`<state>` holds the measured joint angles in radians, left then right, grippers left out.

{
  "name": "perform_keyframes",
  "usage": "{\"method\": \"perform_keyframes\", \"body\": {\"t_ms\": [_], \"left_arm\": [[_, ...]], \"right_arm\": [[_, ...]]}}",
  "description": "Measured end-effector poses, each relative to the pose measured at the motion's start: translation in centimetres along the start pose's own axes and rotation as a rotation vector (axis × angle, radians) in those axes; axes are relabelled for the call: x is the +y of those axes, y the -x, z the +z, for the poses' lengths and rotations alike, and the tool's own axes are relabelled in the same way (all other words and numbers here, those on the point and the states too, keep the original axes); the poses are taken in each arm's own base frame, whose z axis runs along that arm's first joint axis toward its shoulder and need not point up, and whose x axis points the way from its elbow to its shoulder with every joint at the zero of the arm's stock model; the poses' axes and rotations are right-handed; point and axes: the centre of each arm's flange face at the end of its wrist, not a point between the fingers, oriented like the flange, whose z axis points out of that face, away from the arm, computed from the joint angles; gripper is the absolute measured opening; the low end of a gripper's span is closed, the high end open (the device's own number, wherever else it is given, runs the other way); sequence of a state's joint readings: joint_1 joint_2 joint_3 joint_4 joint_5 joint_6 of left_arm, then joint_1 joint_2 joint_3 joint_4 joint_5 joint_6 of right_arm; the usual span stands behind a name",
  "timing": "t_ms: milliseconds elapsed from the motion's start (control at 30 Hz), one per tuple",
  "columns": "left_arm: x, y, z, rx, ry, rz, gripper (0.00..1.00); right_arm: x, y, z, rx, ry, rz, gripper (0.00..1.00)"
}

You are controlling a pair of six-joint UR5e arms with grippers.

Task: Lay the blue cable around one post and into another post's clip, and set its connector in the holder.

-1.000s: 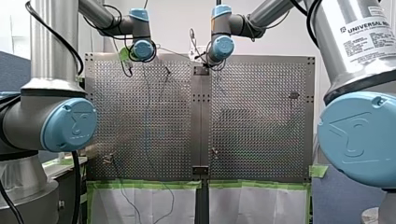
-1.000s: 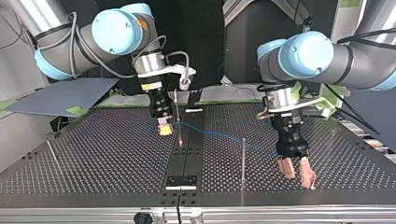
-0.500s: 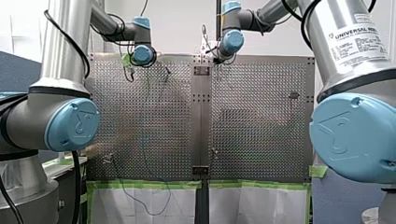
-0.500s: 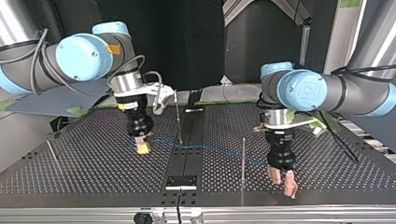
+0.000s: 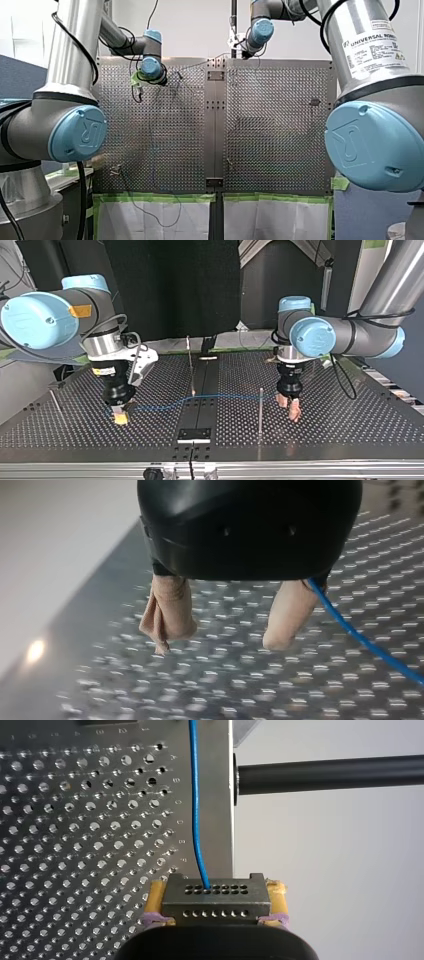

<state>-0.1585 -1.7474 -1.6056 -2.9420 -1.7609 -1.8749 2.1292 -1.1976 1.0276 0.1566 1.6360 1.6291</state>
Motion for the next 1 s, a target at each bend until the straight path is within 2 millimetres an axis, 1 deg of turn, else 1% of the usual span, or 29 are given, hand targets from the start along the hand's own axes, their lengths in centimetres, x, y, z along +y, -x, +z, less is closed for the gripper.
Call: {"method": "perform_keyframes", "body": {"t_ms": [133,200,433,533,700,867,1000], "left_arm": [[0.3,-1.8,-1.0,0.06,0.005,0.012,1.0],[0.3,-2.2,-1.3,0.075,0.001,0.015,1.0],[-0.2,-2.8,-1.7,0.093,-0.018,0.019,1.0],[-0.5,-2.8,-1.8,0.098,-0.033,0.019,1.0],[-0.8,-3.0,-1.9,0.102,-0.046,0.019,1.0],[-1.0,-3.0,-2.0,0.103,-0.053,0.02,1.0],[-1.2,-3.0,-2.0,0.101,-0.061,0.019,1.0]], "right_arm": [[0.1,0.6,0.1,-0.001,0.003,0.001,0.0],[0.1,1.1,0.2,-0.001,0.004,0.003,0.0],[0.3,3.3,0.4,0.0,0.006,0.013,0.0],[0.8,4.6,0.6,-0.001,0.023,0.031,0.0],[2.9,7.1,1.4,-0.008,0.08,0.07,0.0],[4.8,8.8,1.8,-0.007,0.112,0.091,0.0],[6.8,10.7,2.2,-0.012,0.119,0.117,0.0]]}}
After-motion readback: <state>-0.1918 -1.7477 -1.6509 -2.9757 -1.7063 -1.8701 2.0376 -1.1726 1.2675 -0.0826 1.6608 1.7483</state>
